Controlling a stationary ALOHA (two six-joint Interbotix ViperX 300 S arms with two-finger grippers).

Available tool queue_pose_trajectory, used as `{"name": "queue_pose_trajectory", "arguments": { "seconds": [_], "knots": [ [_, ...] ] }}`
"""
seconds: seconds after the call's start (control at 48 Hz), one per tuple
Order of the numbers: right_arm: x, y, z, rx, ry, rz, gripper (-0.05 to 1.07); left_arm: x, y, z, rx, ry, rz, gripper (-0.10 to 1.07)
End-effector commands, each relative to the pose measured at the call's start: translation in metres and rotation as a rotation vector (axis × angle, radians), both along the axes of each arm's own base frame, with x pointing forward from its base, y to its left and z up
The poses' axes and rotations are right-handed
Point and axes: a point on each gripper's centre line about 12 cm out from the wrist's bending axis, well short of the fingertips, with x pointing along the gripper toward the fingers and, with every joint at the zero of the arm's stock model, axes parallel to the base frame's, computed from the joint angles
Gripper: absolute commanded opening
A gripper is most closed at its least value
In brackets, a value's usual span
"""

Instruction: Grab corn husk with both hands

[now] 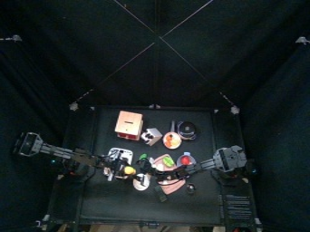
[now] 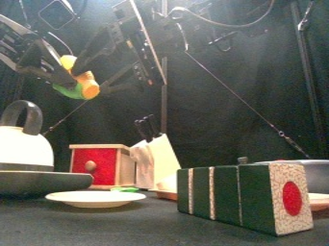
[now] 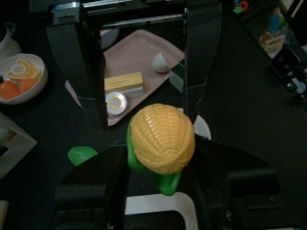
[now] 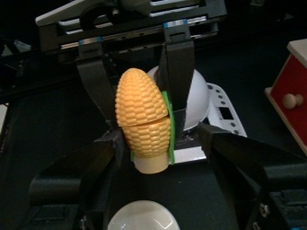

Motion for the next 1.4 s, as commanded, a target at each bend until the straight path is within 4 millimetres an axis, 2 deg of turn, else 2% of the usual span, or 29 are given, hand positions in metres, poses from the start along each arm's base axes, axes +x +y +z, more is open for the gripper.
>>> {"name": "queue_pose_trajectory", "arguments": {
  "seconds": [0.0,0.479,0.792,0.979,1.375],
  "knots": [
    [0.0055,-0.0053,0.0264,0.009,-0.063,-0.011,0.92,0.0030,-0.0013,0.0066,-0.004,-0.025,-0.005,0.77],
    [0.0106,0.0005,0.0197,0.035,-0.030,0.036,0.89,0.0030,-0.0013,0.0067,-0.006,-0.025,-0.004,0.77],
    [0.0093,0.0002,0.0202,0.039,-0.029,0.034,0.66,0.0039,0.0002,0.0078,-0.005,-0.028,0.001,0.77],
    [0.0071,-0.0002,0.0210,0.045,-0.029,0.031,0.58,0.0046,0.0028,0.0082,-0.007,-0.032,0.011,0.77],
    [0.0071,-0.0003,0.0210,0.046,-0.029,0.031,0.57,0.0049,0.0031,0.0091,-0.013,-0.047,0.009,0.77]
  ]
}}
